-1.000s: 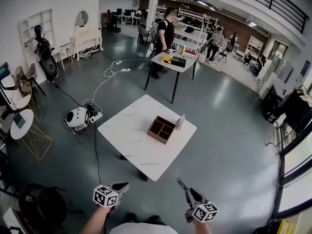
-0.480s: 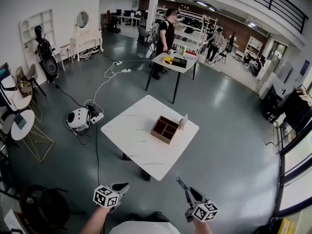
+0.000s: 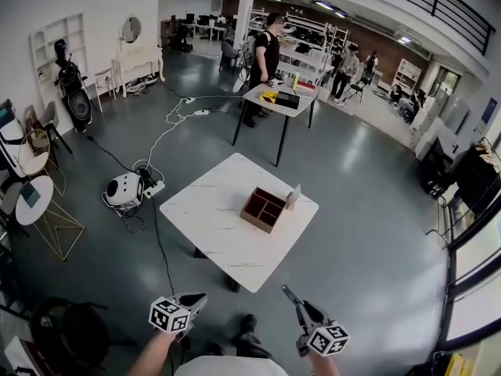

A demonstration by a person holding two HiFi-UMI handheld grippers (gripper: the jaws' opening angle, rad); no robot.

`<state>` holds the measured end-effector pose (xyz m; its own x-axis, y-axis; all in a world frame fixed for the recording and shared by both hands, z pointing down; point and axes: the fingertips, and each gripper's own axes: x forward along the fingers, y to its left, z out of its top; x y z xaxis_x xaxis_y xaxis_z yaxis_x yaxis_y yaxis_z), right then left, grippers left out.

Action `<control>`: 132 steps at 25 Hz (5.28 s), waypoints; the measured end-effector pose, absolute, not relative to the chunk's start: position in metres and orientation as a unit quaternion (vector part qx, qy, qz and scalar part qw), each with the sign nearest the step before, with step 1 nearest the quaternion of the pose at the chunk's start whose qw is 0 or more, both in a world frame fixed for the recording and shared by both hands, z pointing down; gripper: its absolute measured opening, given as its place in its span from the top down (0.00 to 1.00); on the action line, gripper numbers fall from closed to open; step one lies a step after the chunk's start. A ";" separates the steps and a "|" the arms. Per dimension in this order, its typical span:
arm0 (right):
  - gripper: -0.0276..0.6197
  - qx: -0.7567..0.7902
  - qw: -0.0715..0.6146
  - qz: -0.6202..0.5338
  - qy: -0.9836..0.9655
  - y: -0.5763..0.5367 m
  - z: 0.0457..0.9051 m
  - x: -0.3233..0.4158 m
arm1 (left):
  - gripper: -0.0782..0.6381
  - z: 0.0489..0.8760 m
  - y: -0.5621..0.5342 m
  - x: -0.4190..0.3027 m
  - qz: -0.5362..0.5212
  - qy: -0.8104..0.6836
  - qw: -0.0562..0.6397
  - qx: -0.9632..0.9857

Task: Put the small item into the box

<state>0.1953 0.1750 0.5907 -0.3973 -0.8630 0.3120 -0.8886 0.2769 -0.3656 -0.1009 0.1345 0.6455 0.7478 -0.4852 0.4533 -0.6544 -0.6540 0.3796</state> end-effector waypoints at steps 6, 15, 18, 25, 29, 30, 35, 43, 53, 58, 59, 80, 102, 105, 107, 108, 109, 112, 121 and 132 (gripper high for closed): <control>0.84 0.533 0.029 0.246 -0.809 0.144 0.593 0.199 | 0.87 0.647 0.115 -0.096 0.156 -0.331 0.271 0.890; 0.84 0.505 0.039 0.263 -0.821 0.081 0.606 0.204 | 0.87 0.652 0.074 -0.086 0.157 -0.352 0.286 0.877; 0.84 0.497 0.042 0.265 -0.825 0.057 0.609 0.208 | 0.87 0.657 0.057 -0.083 0.157 -0.364 0.292 0.870; 0.84 0.486 0.052 0.273 -0.829 0.007 0.616 0.224 | 0.87 0.658 0.018 -0.068 0.148 -0.382 0.301 0.861; 0.84 0.478 0.052 0.279 -0.832 -0.019 0.618 0.234 | 0.87 0.657 -0.002 -0.058 0.148 -0.394 0.301 0.856; 0.84 0.475 0.053 0.280 -0.832 -0.025 0.619 0.237 | 0.87 0.657 -0.006 -0.056 0.148 -0.398 0.303 0.853; 0.84 0.456 0.060 0.284 -0.841 -0.056 0.626 0.246 | 0.87 0.660 -0.023 -0.046 0.140 -0.420 0.310 0.841; 0.84 0.431 0.072 0.289 -0.852 -0.093 0.639 0.263 | 0.87 0.667 -0.053 -0.022 0.130 -0.443 0.314 0.830; 0.84 0.416 0.091 0.305 -0.852 -0.124 0.652 0.278 | 0.87 0.674 -0.081 0.001 0.128 -0.450 0.324 0.822; 0.84 0.406 0.106 0.301 -0.856 -0.136 0.654 0.276 | 0.87 0.672 -0.093 0.004 0.130 -0.449 0.320 0.824; 0.84 0.404 0.107 0.301 -0.857 -0.140 0.653 0.275 | 0.87 0.670 -0.096 0.004 0.130 -0.448 0.319 0.825; 0.84 0.438 0.169 0.279 -0.838 -0.179 0.674 0.254 | 0.87 0.676 -0.143 -0.008 0.154 -0.391 0.317 0.850; 0.84 0.442 0.301 0.274 -0.799 -0.236 0.736 0.238 | 0.87 0.720 -0.204 -0.016 0.160 -0.324 0.356 0.862; 0.84 0.438 0.320 0.273 -0.795 -0.246 0.747 0.236 | 0.87 0.723 -0.214 -0.016 0.162 -0.318 0.358 0.863; 0.84 0.435 0.333 0.269 -0.792 -0.252 0.755 0.234 | 0.87 0.726 -0.221 -0.017 0.164 -0.314 0.359 0.864; 0.84 0.434 0.340 0.268 -0.790 -0.254 0.759 0.233 | 0.87 0.727 -0.224 -0.017 0.164 -0.312 0.360 0.864; 0.84 0.433 0.347 0.268 -0.788 -0.256 0.762 0.233 | 0.87 0.729 -0.227 -0.017 0.165 -0.309 0.361 0.864; 0.84 0.426 0.364 0.270 -0.783 -0.260 0.769 0.230 | 0.87 0.734 -0.235 -0.014 0.167 -0.301 0.369 0.864; 0.84 0.399 0.430 0.248 -0.771 -0.285 0.798 0.220 | 0.87 0.758 -0.256 0.001 0.188 -0.266 0.373 0.869; 0.84 0.335 0.509 0.229 -0.759 -0.299 0.832 0.200 | 0.87 0.767 -0.263 0.005 0.195 -0.230 0.376 0.876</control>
